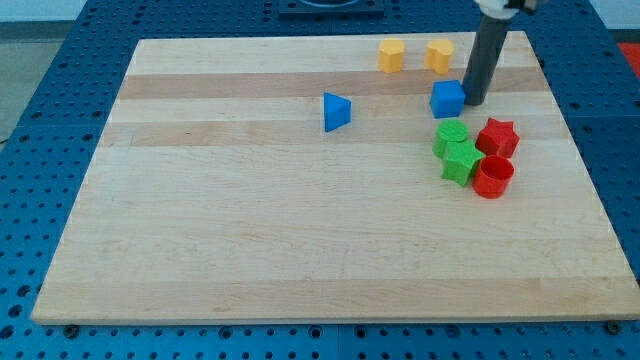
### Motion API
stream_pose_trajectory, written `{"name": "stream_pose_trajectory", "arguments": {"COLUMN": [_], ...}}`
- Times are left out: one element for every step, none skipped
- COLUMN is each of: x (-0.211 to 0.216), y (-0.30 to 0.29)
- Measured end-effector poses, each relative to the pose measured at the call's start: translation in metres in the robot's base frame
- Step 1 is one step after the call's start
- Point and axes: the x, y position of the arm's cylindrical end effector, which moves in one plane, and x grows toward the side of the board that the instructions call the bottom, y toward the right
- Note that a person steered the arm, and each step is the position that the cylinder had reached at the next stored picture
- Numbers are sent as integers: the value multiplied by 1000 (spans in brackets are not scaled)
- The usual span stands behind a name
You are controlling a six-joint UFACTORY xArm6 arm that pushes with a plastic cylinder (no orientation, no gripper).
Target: Move the red blocks below the green blocks
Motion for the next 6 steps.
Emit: {"name": "stream_pose_trajectory", "arguments": {"x": [13, 52, 95, 134, 135, 135], "y": [2, 24, 21, 12, 9, 26]}}
